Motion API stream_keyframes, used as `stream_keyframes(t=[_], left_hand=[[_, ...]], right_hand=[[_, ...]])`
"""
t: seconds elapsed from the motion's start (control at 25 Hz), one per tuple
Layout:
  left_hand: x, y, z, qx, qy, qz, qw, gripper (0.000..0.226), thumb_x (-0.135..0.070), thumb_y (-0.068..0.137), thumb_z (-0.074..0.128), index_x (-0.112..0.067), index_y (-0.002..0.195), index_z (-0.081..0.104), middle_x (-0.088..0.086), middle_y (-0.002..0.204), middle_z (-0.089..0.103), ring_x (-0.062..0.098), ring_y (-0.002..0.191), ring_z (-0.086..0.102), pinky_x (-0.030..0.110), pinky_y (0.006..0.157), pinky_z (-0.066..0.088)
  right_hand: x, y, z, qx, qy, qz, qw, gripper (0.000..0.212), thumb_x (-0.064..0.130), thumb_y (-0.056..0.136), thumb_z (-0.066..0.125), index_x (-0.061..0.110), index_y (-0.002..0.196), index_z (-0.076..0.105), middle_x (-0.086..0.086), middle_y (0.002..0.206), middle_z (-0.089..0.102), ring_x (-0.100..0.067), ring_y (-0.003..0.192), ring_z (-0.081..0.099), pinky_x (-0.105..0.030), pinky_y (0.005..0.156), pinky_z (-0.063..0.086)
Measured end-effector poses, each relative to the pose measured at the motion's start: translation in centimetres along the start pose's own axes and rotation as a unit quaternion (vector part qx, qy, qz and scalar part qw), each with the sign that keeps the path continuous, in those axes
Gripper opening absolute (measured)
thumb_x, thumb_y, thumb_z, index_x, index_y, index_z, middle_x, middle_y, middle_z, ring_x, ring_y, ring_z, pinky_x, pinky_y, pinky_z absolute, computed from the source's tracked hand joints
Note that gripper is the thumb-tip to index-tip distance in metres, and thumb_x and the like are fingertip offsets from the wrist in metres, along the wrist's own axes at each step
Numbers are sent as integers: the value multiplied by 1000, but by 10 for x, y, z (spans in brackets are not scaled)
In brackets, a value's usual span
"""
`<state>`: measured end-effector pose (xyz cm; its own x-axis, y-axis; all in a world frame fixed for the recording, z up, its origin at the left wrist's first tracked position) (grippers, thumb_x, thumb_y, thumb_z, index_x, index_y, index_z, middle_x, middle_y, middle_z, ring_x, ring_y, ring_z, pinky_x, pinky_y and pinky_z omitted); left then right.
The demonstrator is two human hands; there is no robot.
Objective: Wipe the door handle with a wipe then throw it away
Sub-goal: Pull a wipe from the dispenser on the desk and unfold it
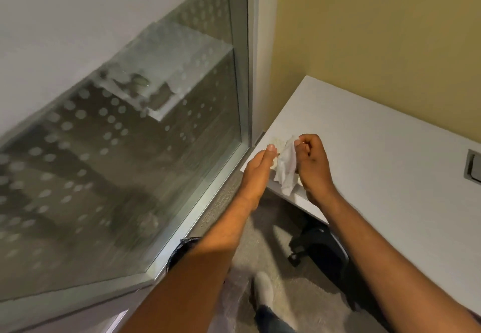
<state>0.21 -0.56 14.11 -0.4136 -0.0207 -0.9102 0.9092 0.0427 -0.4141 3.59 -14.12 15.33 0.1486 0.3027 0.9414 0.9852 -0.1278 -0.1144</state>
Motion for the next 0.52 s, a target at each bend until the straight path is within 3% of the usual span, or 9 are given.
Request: stream_keyframes(t=[0.08, 0.2, 0.24, 0.32, 0.44, 0.52], left_hand=[[-5, -31, -21, 9, -68, -9, 998, 46, -53, 103, 51, -16, 126, 68, -1, 113, 72, 17, 106, 68, 28, 89, 54], [-5, -89, -62, 16, -81, 30, 996, 32, -49, 95, 65, -20, 104, 73, 2, 96, 73, 19, 91, 69, 31, 81, 53], [-3, -109, -76, 13, -84, 42, 996, 21, -43, 95, 66, -24, 91, 73, 0, 87, 70, 16, 84, 66, 32, 78, 51], [4, -156, -110, -9, -115, 62, 991, 25, -26, 101, 64, -25, 77, 69, -2, 77, 64, 12, 74, 60, 30, 74, 47], [21, -225, -154, -66, -178, 84, 978, 22, -16, 103, 58, -20, 82, 64, 0, 77, 60, 11, 73, 57, 28, 73, 48], [34, -283, -181, -104, -187, 101, 972, 21, -13, 105, 54, -16, 85, 60, -2, 71, 58, 9, 66, 55, 23, 65, 49]], right_hand=[[26, -33, 16, 37, 2, -17, 999, 19, 39, 107, 45, 25, 118, 52, 5, 114, 59, -14, 104, 63, -25, 92, 55], [58, -97, 38, 93, 15, -27, 995, 9, 40, 106, 46, 35, 108, 53, 16, 105, 60, -6, 96, 65, -16, 79, 52], [69, -120, 43, 110, 23, -29, 993, 8, 40, 105, 47, 37, 103, 54, 18, 103, 61, -2, 93, 65, -11, 73, 50], [83, -174, 58, 157, 35, -31, 986, 12, 43, 105, 47, 37, 99, 57, 15, 99, 63, 1, 88, 66, -10, 66, 50], [87, -249, 80, 247, 47, -7, 968, 31, 56, 99, 52, 29, 101, 66, -1, 94, 71, -14, 84, 71, -27, 71, 55], [88, -307, 98, 340, 54, 17, 939, 40, 57, 90, 66, 21, 106, 67, -11, 95, 74, -27, 82, 72, -36, 69, 54]])
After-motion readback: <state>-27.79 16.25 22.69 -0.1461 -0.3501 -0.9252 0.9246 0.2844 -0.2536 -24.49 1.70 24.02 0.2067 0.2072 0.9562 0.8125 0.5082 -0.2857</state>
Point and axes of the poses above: each hand's wrist, its own y-axis towards the middle knuckle, its own z-axis out of the palm, x = y × z, the point moved 3 cm from there along y, towards the middle knuckle
